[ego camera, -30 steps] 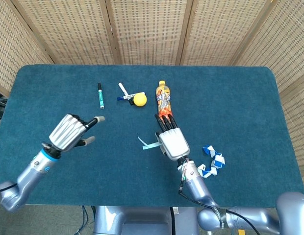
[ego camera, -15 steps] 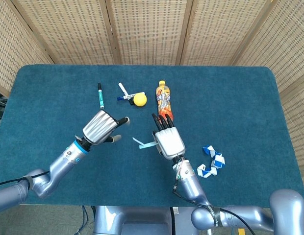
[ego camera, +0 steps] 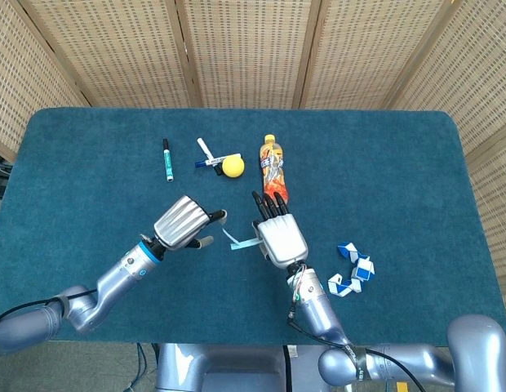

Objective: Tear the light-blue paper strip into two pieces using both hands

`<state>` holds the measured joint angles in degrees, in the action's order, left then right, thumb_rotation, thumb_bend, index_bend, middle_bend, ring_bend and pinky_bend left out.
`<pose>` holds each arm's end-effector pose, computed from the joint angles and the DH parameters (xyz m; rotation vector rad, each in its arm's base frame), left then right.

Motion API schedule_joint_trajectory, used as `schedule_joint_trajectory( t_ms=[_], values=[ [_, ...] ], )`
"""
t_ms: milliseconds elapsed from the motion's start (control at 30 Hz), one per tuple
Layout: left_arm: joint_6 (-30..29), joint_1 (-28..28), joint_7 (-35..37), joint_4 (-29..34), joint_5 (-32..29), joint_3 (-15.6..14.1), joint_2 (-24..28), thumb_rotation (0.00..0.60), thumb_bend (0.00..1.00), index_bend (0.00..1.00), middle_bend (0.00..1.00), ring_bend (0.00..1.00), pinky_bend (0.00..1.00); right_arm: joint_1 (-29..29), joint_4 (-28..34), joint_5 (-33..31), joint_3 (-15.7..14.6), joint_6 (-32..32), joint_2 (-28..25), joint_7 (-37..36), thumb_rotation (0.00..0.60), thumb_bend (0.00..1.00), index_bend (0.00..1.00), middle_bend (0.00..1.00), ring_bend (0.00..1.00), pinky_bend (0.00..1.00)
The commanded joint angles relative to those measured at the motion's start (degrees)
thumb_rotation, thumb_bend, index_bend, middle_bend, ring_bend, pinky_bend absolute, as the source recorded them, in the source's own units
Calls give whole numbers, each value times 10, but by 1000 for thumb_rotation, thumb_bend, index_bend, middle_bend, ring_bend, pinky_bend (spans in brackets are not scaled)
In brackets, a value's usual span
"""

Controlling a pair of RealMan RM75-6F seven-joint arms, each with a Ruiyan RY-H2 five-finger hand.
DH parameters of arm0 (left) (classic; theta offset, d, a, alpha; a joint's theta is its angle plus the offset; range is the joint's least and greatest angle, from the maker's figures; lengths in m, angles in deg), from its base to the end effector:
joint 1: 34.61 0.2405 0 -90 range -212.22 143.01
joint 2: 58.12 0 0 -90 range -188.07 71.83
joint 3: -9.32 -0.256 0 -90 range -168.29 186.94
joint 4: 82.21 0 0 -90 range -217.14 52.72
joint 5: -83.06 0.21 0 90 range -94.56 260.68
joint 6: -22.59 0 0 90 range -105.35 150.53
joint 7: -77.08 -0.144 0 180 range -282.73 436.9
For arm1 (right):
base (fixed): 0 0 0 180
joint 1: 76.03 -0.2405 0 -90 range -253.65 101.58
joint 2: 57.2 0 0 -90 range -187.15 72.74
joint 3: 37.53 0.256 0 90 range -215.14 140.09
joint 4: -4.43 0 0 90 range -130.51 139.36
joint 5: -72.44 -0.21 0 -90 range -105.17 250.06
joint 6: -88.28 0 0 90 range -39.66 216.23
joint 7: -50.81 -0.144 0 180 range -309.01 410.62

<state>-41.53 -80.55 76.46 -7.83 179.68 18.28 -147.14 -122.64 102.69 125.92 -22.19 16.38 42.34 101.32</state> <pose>-0.1008 0.3467 0.0024 -2.0710 -0.4888 -1.3172 -0.0498 -0.3087 -0.0314 1.7856 -0.7735 0.9690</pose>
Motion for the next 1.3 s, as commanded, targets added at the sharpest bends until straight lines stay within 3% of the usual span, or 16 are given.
schedule_joint_trajectory(
  t_ms=[33,200,733,1100,1300],
  values=[
    [2,-3,-2,2,-6,-2,-5,600,241,492,949,1000,943,0,-1,0,-1,0,0,-1,600,517,645,0,0,0],
    [9,-8,-6,1,-13,-3,-12,600,306,501,949,1000,943,-1,-3,-2,-2,-1,-1,-4,600,517,645,0,0,0],
    [17,-25,-16,-5,-37,-6,-33,600,346,529,949,1000,942,0,4,-3,-6,-2,-16,-16,600,517,645,0,0,0],
    [18,-31,-30,1,-48,-7,-41,600,525,591,950,1000,942,1,10,1,-8,-2,-27,-26,600,517,648,0,0,0],
    [19,-32,-34,0,-52,-10,-43,600,560,642,950,1000,941,3,13,2,-8,-4,-34,-31,600,517,650,0,0,0]
  ],
)
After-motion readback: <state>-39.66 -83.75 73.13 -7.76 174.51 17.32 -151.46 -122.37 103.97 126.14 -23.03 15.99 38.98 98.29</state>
